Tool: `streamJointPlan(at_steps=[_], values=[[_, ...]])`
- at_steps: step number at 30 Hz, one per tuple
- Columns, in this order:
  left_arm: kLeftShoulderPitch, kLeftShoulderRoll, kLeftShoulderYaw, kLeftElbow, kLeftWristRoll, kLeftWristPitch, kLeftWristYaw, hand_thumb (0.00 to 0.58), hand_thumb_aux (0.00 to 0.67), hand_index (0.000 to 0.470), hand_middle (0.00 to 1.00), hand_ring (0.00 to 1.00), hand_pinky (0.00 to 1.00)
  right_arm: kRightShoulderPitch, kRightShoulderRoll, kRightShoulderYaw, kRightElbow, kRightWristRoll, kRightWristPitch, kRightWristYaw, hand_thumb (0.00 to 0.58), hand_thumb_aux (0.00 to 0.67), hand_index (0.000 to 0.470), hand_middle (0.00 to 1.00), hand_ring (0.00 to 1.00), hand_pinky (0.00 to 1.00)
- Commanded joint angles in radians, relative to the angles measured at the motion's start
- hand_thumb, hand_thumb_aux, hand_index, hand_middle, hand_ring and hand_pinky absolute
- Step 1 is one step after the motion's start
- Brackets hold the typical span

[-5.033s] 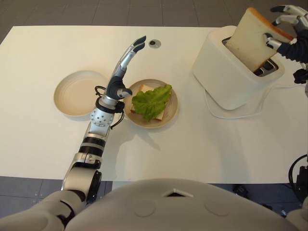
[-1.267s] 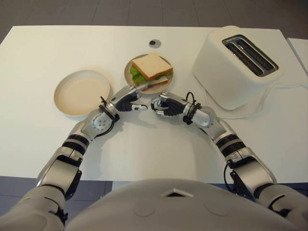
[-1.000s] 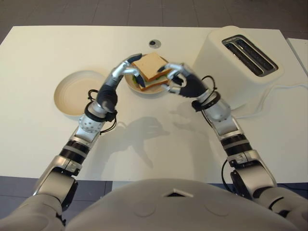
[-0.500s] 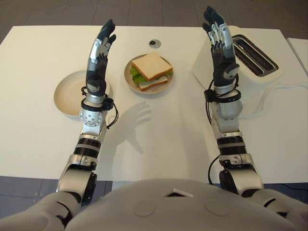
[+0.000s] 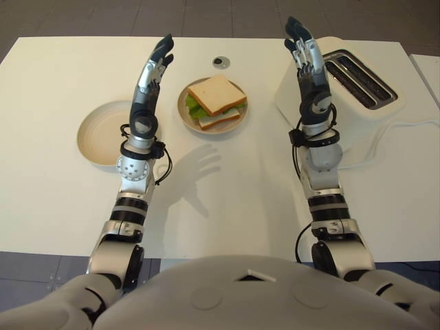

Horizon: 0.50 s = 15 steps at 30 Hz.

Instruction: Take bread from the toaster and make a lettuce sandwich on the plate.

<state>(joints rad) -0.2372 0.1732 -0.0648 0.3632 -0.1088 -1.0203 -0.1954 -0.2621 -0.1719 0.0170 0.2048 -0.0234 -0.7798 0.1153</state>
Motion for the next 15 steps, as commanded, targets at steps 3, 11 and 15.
streamJointPlan(at_steps=[3,11,15], values=[[-0.003,-0.029,-0.003,0.039,0.0,-0.005,-0.029,0.0,0.0,0.0,0.0,0.0,0.0,-0.004,0.01,-0.003,0.02,-0.023,-0.006,-0.009,0.0,0.0,0.0,0.0,0.0,0.0],[-0.001,-0.034,0.004,0.044,0.002,-0.003,-0.05,0.0,0.0,0.0,0.0,0.0,0.0,-0.005,0.007,-0.002,0.027,-0.031,-0.009,-0.007,0.0,0.0,0.0,0.0,0.0,0.0],[0.0,-0.035,0.006,0.045,-0.002,-0.004,-0.059,0.0,0.0,0.0,0.0,0.0,0.0,-0.009,0.007,-0.009,0.033,-0.036,-0.004,-0.017,0.0,0.0,0.0,0.0,0.0,0.0]])
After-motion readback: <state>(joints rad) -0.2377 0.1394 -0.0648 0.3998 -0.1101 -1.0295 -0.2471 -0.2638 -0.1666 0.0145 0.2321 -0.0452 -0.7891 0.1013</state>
